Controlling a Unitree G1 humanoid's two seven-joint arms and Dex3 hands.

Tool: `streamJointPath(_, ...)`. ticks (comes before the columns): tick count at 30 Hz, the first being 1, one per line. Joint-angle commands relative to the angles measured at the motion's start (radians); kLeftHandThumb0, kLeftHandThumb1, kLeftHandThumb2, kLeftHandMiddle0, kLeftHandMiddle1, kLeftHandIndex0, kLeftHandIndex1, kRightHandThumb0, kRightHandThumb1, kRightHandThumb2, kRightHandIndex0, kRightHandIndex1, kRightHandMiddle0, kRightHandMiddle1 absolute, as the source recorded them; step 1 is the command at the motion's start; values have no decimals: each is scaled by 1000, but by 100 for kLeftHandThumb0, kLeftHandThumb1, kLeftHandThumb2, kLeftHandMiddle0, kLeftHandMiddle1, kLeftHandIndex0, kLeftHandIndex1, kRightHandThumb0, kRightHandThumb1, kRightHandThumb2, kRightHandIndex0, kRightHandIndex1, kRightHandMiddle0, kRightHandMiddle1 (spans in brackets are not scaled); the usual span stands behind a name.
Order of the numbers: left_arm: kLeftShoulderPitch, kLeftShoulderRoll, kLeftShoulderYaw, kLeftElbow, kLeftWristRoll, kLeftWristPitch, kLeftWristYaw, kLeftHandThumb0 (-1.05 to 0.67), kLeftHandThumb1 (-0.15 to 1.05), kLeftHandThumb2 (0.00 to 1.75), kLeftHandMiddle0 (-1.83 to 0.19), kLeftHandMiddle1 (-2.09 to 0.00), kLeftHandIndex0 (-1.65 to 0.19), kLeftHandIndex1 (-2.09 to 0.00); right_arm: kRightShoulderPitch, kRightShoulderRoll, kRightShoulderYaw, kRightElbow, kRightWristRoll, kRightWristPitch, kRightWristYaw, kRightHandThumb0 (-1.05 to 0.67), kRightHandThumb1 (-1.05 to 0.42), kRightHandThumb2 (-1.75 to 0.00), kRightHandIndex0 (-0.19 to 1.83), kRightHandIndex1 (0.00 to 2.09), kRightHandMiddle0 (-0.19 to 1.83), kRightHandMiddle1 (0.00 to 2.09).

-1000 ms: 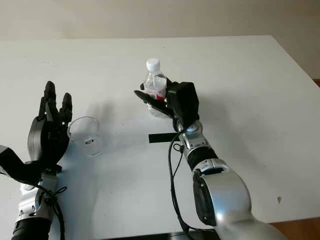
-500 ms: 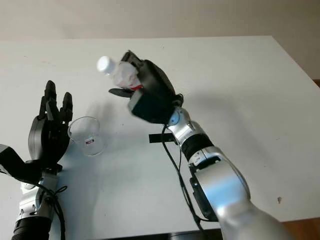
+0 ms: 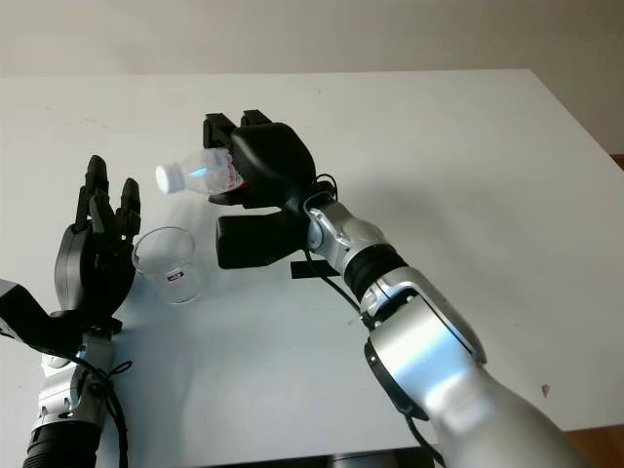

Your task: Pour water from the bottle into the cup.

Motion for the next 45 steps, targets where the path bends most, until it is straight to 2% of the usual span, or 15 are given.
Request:
streamJointPath(1,13,-16,-4,1,3,-7,3,-86,105,56,7,0,17,0,-43,-16,24,7,-25,5,-43,-18,-105,-25,85,209,43,209)
streamJointPath(5,14,-16,-5,5,3,-6,4,-85,105,56,8,0,17,0,-52,-23,53,24,-49,0,-103,-19,-105,-23,85,209,50,209)
streamJointPath(8,13,-17,-6,8,4,-9,4,-85,105,56,8,0,18,0,-53,-31,62,36,-51,-23,-141,-19,-105,-20,87,209,47,209)
streamJointPath(11,11,-18,-6,12,3,-10,3,-86,105,55,7,0,17,0,-53,-43,76,47,-61,-56,-188,-16,-104,-19,90,209,58,209)
streamJointPath(17,10,-18,-8,15,6,-13,5,-85,105,56,8,0,17,0,-61,-59,116,65,-100,-103,-321,-16,-104,-15,91,209,63,209)
streamJointPath(28,1,-18,-7,38,4,-24,-8,-85,105,55,9,0,18,0,-97,-67,179,73,-160,-183,-436,-19,-105,-31,96,209,70,209)
streamJointPath(36,-3,-20,-9,44,11,-27,-2,-86,105,55,8,0,17,0,-112,-56,220,77,-195,-183,-477,-24,-104,-29,104,209,83,209)
streamJointPath(45,-6,-20,-7,58,7,-40,-14,-87,105,55,8,0,17,0,-133,-48,288,79,-263,-125,-535,-30,-102,-17,113,209,81,209)
